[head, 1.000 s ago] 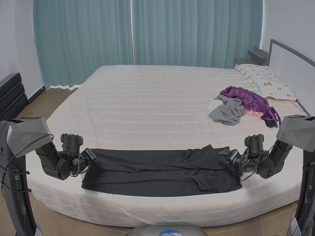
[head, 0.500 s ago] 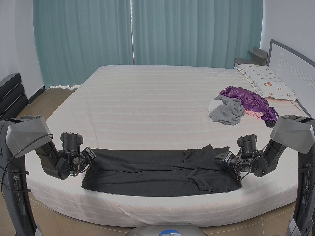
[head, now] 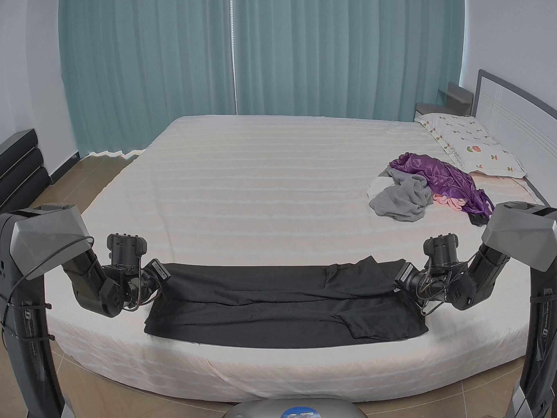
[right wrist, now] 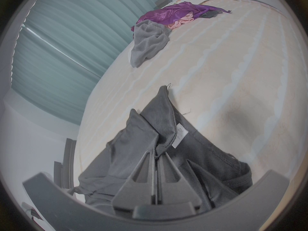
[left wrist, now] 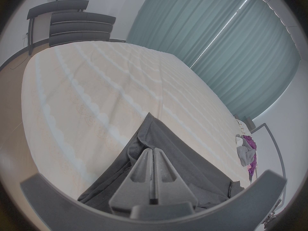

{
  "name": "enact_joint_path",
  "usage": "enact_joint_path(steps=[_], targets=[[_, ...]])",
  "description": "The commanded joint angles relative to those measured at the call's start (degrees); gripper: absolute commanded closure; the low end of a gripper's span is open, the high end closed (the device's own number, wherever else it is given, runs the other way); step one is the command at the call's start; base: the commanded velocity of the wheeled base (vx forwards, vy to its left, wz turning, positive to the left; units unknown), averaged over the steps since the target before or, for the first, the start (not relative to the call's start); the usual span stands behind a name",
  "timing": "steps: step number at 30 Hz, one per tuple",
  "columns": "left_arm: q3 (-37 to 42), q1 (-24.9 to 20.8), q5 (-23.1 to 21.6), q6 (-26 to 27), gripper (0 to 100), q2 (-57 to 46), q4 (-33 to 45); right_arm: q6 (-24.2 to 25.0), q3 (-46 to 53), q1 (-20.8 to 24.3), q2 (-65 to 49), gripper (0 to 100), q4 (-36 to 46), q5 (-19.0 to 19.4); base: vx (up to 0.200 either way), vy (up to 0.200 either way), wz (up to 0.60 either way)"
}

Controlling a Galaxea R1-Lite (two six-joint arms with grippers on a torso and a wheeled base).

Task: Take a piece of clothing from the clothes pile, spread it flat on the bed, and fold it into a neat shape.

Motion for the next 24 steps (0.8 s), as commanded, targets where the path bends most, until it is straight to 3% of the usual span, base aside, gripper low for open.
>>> enact_joint_path(steps=[1, 8, 9, 12, 18, 24], targets=[[-2.1, 0.1, 0.0, 0.1, 100, -0.1, 0.3, 1.8, -1.1, -0.5, -1.4, 100, -0.8, 0.1, 0.0, 0.0, 0.0], [-11.5, 1.7, 0.4, -0.9, 100, 0.8, -0.1, 9.8, -8.9, -2.0, -1.4, 100, -5.3, -1.8, 0.0, 0.0, 0.0], [-13.1, 2.4, 1.2, -3.4, 100, 0.8, -0.5, 11.2, -8.6, -2.6, -1.3, 100, -10.2, -3.0, 0.0, 0.0, 0.0], [-12.7, 3.3, 1.6, -6.7, 100, 0.9, -3.5, 11.1, -5.3, -2.8, -1.3, 100, -16.3, -3.1, 0.0, 0.0, 0.0], [-7.5, 3.7, 1.2, -5.8, 100, 2.1, -8.4, 9.8, 0.2, -2.6, -1.6, 100, -17.8, -2.5, 0.0, 0.0, 0.0], [2.6, 4.7, -1.0, 3.9, 100, 2.1, -14.3, 4.6, 9.3, -2.3, -2.0, 100, -18.1, 0.7, 0.0, 0.0, 0.0]])
